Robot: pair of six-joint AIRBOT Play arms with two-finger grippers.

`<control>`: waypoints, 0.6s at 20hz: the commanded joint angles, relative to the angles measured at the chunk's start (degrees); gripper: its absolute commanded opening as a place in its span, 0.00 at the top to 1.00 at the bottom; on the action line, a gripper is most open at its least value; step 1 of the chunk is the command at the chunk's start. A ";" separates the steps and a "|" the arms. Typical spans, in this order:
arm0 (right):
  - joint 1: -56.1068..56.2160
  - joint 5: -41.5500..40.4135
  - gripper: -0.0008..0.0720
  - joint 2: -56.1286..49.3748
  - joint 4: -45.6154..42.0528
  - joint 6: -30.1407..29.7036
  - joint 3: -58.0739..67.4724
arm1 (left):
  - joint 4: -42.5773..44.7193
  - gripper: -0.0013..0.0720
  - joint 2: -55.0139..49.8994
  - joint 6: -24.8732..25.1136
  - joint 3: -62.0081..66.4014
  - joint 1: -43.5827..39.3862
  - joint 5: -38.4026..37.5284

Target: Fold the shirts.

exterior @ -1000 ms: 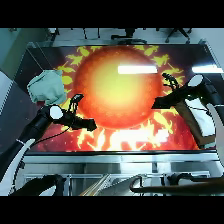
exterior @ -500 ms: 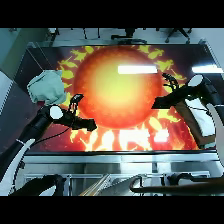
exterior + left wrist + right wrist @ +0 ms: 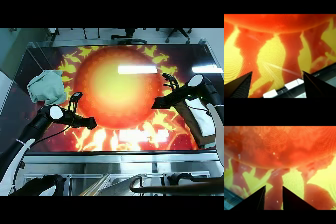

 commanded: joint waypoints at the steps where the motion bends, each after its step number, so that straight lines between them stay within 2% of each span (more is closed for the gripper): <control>1: -0.04 0.00 0.64 -0.02 0.02 0.02 -0.02 | 0.22 0.03 0.04 0.00 0.07 0.15 1.70; 2: -0.04 0.00 0.64 -0.02 0.02 0.02 -0.02 | 1.53 0.28 0.02 -0.02 0.42 0.61 1.95; 3: -0.04 -0.02 0.64 -0.02 0.02 0.02 -0.02 | 3.61 0.61 0.02 0.00 1.44 1.66 1.73; 4: -0.04 -0.44 0.64 -0.02 0.02 0.02 -0.02 | 5.40 0.66 0.04 0.00 3.26 3.63 1.27; 7: -0.04 -1.51 0.64 -0.09 1.99 0.02 -0.02 | 6.12 0.63 -0.07 0.04 11.08 14.25 -0.07; 10: -0.04 -2.47 0.64 -0.09 2.89 0.02 -0.02 | 5.57 0.62 -4.00 0.07 21.59 29.16 -2.89; 11: -0.04 -3.45 0.64 -0.15 3.93 0.02 -0.02 | 5.42 0.33 -6.51 0.02 24.92 33.51 -5.07; 12: -0.04 -4.31 0.64 -0.31 4.96 0.02 -0.02 | 5.46 0.12 -8.98 0.02 27.17 36.61 -6.38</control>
